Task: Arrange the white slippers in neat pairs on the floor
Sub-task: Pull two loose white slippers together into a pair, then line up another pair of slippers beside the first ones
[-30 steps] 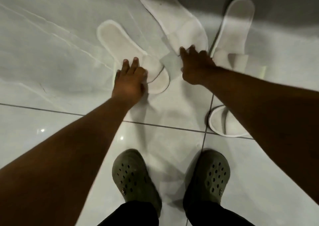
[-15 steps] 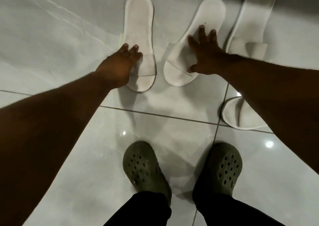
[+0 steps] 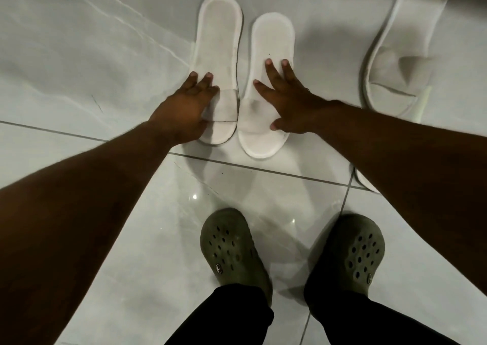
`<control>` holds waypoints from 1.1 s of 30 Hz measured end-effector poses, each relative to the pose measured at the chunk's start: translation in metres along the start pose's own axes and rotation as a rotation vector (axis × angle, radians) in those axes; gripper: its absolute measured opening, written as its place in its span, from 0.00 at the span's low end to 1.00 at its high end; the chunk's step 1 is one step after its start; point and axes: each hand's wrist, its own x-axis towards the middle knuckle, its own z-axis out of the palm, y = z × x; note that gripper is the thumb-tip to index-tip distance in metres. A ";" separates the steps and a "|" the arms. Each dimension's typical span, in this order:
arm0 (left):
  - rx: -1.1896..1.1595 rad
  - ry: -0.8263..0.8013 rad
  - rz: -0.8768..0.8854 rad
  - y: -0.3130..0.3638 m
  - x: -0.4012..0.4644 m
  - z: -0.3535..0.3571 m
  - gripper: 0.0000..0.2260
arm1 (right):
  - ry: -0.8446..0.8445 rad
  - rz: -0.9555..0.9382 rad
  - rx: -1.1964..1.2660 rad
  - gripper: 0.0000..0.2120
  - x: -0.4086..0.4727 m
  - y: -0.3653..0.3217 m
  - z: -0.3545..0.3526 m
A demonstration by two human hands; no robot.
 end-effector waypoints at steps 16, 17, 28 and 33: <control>0.080 0.071 0.166 0.160 0.037 -0.020 0.38 | 0.422 0.984 0.595 0.42 -0.197 0.085 0.062; 0.084 0.059 0.201 0.181 0.050 -0.020 0.38 | 0.370 1.063 0.659 0.45 -0.208 0.088 0.073; 0.345 -0.052 0.369 0.321 0.180 0.009 0.45 | 0.321 0.913 0.620 0.54 -0.205 0.158 0.132; 0.179 -0.038 0.304 0.314 0.133 0.037 0.40 | 0.269 0.585 0.392 0.54 -0.240 0.225 0.128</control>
